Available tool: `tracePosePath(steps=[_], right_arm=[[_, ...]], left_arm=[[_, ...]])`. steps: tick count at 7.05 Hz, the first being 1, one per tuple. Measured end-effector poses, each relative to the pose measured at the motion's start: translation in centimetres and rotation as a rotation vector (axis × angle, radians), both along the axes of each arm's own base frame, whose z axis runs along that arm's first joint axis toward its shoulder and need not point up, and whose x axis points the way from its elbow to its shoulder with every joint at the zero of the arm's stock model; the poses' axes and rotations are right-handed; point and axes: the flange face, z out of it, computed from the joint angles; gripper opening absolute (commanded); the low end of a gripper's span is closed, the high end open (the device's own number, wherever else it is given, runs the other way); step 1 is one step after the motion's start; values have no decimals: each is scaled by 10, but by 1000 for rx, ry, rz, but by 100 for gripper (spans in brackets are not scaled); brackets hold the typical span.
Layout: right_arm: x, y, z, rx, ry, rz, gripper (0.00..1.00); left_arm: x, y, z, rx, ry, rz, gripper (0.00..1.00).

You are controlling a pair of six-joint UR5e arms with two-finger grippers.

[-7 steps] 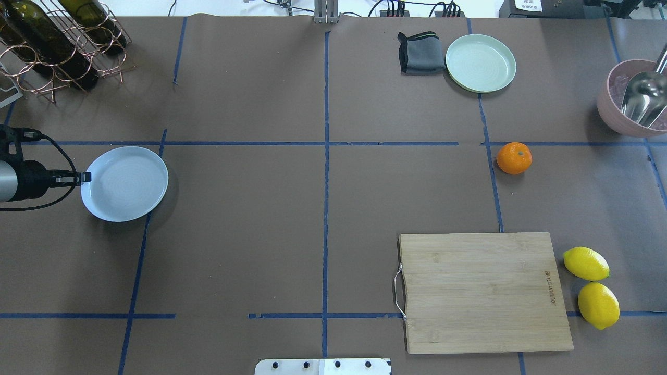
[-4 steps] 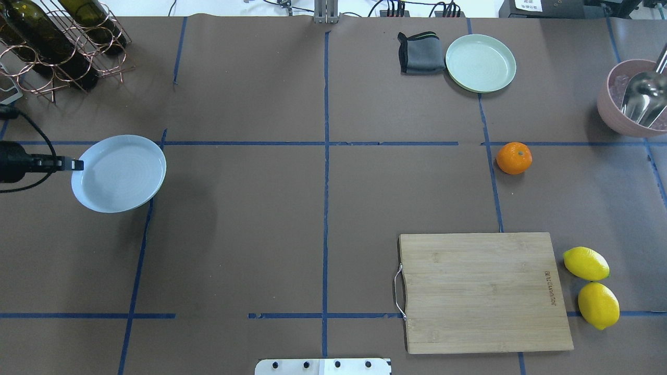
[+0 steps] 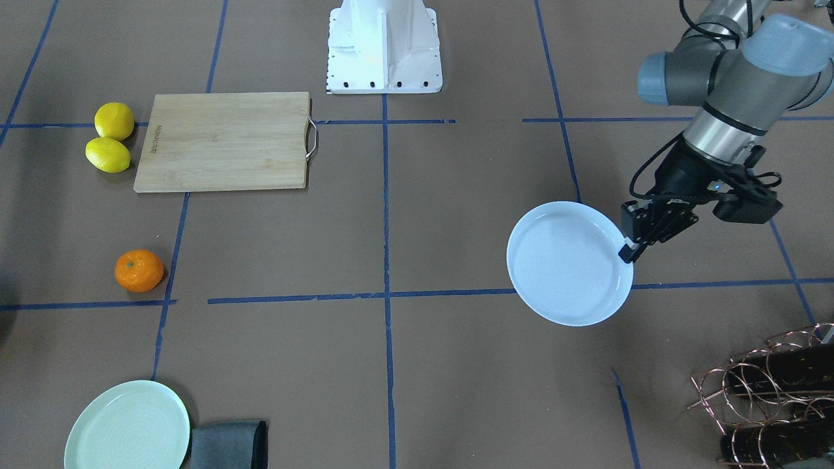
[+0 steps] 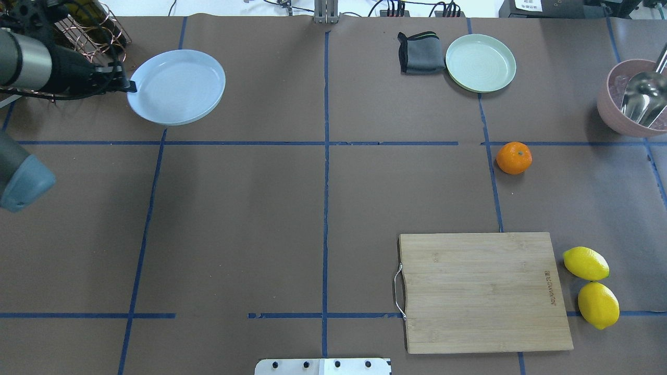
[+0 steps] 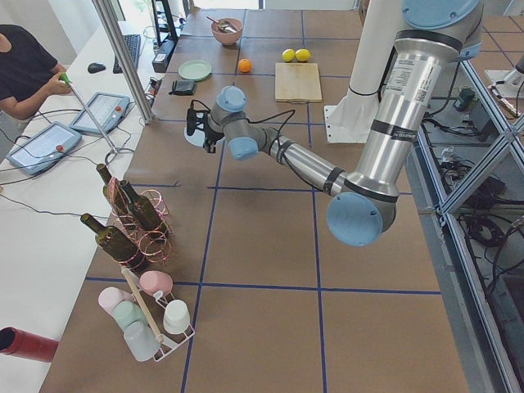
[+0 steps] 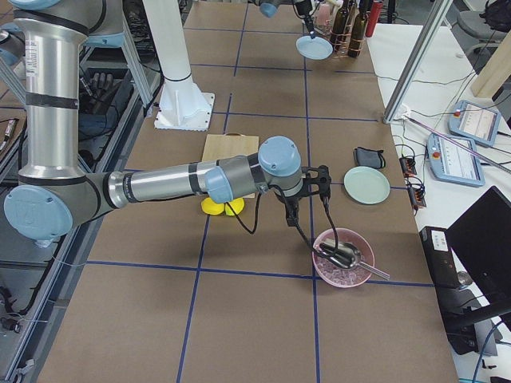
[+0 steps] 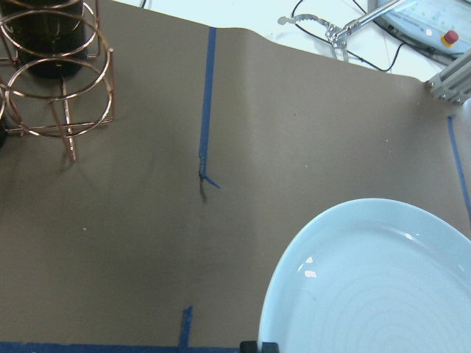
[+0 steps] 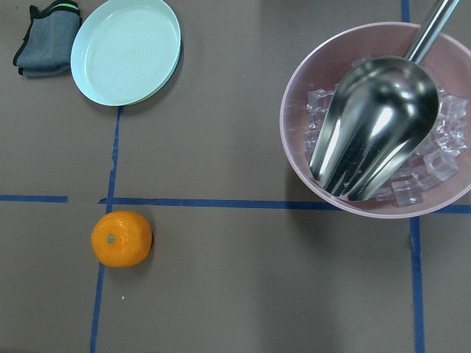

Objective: Pick orange to plate
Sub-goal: 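Slide the light blue plate toward the table center with the left gripper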

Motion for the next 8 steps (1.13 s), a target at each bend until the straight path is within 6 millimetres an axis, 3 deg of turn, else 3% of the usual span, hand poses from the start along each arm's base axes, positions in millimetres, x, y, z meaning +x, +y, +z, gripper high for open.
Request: tracePosePath(steps=[2, 3, 4, 6, 7, 8], right_arm=[[-35, -21, -31, -12, 4, -7, 100], [-58, -32, -47, -24, 13, -6, 100], [-86, -42, -63, -34, 26, -6, 100], [-134, -53, -85, -46, 60, 0, 100], [-147, -54, -88, -46, 69, -5, 100], [-155, -53, -89, -46, 74, -13, 100]], left_arm=[[108, 38, -57, -93, 54, -35, 0], [154, 63, -74, -122, 67, -37, 0], [191, 85, -79, -134, 62, -34, 0], [235, 110, -69, -141, 27, -29, 0], [247, 117, -67, -144, 19, -20, 18], [253, 120, -67, -144, 19, -13, 84]])
